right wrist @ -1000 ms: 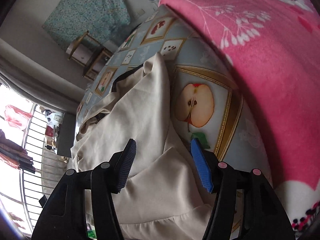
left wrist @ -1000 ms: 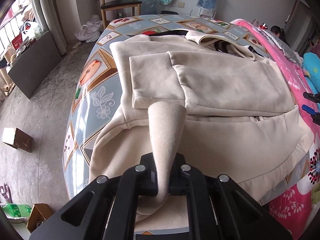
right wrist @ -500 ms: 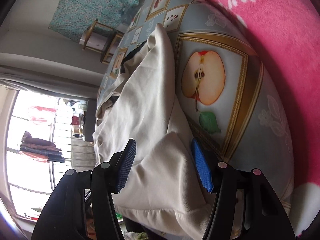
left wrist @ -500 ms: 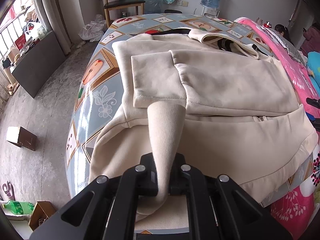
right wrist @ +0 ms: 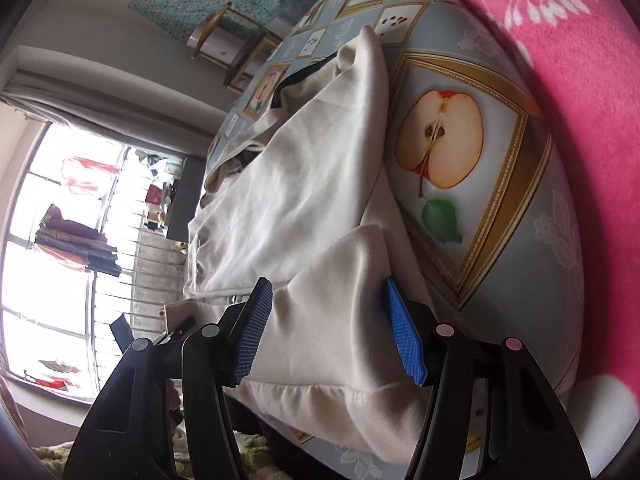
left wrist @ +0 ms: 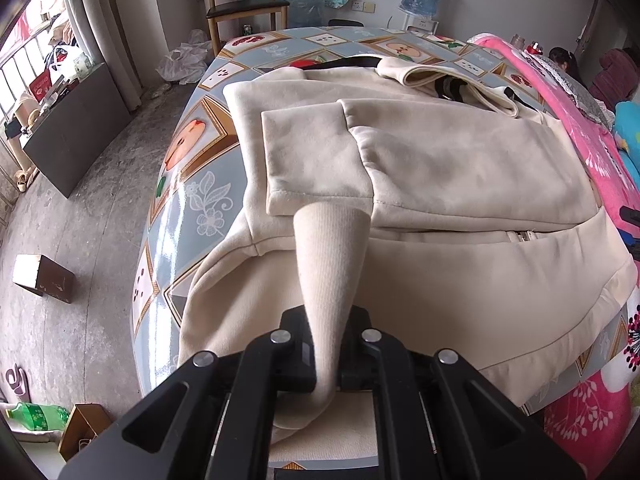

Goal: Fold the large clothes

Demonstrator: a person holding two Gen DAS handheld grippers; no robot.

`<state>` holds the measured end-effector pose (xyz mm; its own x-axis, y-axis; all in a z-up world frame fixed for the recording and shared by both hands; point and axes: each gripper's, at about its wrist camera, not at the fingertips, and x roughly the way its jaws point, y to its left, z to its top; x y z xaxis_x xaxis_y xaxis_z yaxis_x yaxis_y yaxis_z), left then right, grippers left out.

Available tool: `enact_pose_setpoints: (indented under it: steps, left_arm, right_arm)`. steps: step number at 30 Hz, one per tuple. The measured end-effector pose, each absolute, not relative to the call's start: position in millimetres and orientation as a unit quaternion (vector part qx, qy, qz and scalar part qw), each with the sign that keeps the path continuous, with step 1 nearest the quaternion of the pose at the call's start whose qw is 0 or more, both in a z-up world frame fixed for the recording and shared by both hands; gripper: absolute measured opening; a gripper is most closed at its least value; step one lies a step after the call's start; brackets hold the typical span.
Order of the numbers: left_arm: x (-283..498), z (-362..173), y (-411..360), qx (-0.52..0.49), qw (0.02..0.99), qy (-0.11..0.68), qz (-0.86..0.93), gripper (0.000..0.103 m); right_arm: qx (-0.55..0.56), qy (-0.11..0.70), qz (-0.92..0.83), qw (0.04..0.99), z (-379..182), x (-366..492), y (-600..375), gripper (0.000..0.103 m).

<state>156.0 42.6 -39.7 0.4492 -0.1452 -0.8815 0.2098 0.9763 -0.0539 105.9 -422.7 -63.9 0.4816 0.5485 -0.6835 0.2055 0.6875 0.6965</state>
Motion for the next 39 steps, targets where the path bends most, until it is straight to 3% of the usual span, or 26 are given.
enact_pose_setpoints:
  steps: [5, 12, 16, 25, 39]
  left_arm:
    - [156.3, -40.5, 43.1, 0.028, 0.851, 0.514, -0.104, 0.006]
    - [156.9, -40.9, 43.0, 0.03, 0.851, 0.514, -0.105, 0.006]
    - [157.5, -41.3, 41.9, 0.034, 0.851, 0.514, -0.105, 0.006]
    - [159.1, -42.2, 40.5, 0.036, 0.849, 0.518, -0.101, 0.006]
    - [157.7, -42.4, 36.3, 0.053, 0.85, 0.515, -0.097, 0.006]
  right_arm:
    - [0.395, 0.499, 0.118, 0.762, -75.0, 114.0, -428.0, 0.057]
    - [0.33, 0.539, 0.134, 0.763, -66.2, 94.8, -416.2, 0.056]
    - [0.31, 0.541, 0.114, 0.773, -65.0, 94.7, -413.7, 0.041]
    - [0.237, 0.542, 0.084, 0.802, -51.5, 93.1, -393.0, 0.022]
    - [0.108, 0.543, 0.039, 0.832, -27.2, 88.0, -355.0, 0.018]
